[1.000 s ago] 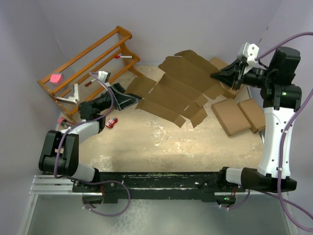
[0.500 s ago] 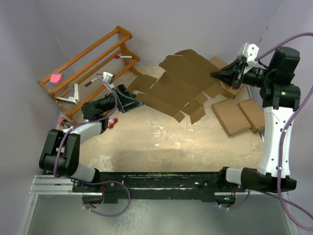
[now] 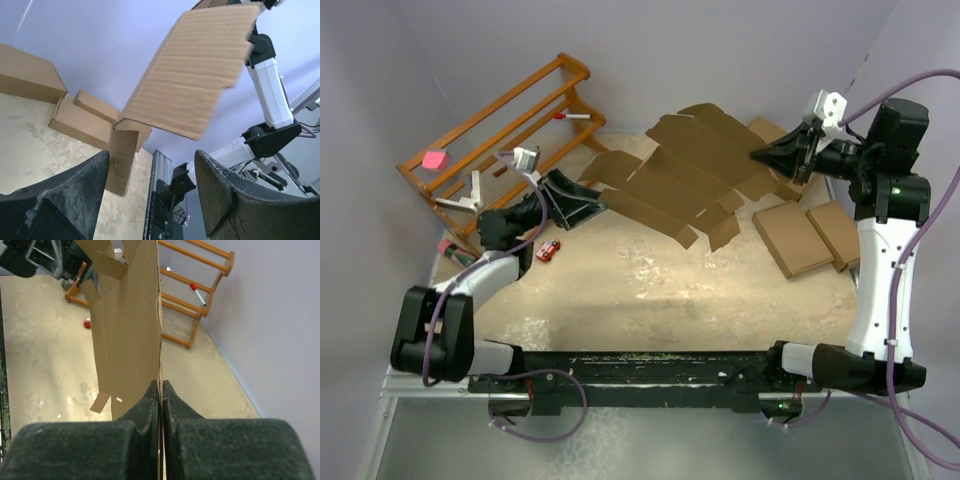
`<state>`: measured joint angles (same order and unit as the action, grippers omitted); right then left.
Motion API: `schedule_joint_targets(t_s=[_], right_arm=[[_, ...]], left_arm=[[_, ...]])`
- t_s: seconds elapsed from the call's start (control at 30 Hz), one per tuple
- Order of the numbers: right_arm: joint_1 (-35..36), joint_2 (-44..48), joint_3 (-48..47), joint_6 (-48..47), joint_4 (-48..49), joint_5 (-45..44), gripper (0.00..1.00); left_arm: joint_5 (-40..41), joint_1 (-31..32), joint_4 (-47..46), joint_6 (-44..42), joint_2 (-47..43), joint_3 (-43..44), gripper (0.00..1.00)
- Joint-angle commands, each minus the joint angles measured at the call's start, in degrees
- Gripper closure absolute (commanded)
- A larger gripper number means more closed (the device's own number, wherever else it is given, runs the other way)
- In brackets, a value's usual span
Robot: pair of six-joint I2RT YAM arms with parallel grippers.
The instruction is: Fold the paper box
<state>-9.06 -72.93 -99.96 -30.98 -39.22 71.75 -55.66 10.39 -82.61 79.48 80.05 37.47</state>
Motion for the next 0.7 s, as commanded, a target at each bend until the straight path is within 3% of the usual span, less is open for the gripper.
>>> schedule_joint_targets(t_s=[0.0,0.17,0.27,0.33,0.4,0.53,0.67], right_arm=[[-0.3,1.3,0.7,0.7,3.3,2.6,1.0],[-0.3,1.2,3.2,0.7,3.2,2.2,1.0],[-0.3,1.4,7.6,0.7,3.5,1.2,1.0],[-0.3,1.7,12.3,0.7,5.1,0.5,1.0],[-0.3,1.5,17.4,0.7,7.5,-0.1,1.0],[-0.3,-1.5,25.2,0.7,11.3,-1.2,1.0],[-0.3,-5.7,27.3,0.7,13.0,-2.0,1.0]], left_arm=[[5.3,-0.2,15.0,-15.5,-10.1,-1.5,0.28],[8.9,-3.2,28.0,-22.3,-16.2,-2.1,0.33],[11.8,-5.5,47.2,-32.2,-20.4,-0.8,0.45],[16.9,-5.6,63.7,-40.3,-23.2,1.0,0.48],[19.9,-5.6,73.1,-43.7,-25.0,1.0,0.5],[22.9,-5.6,78.8,-47.0,-25.3,-1.7,0.59],[23.0,-5.6,75.2,-46.8,-22.4,-5.7,0.63]])
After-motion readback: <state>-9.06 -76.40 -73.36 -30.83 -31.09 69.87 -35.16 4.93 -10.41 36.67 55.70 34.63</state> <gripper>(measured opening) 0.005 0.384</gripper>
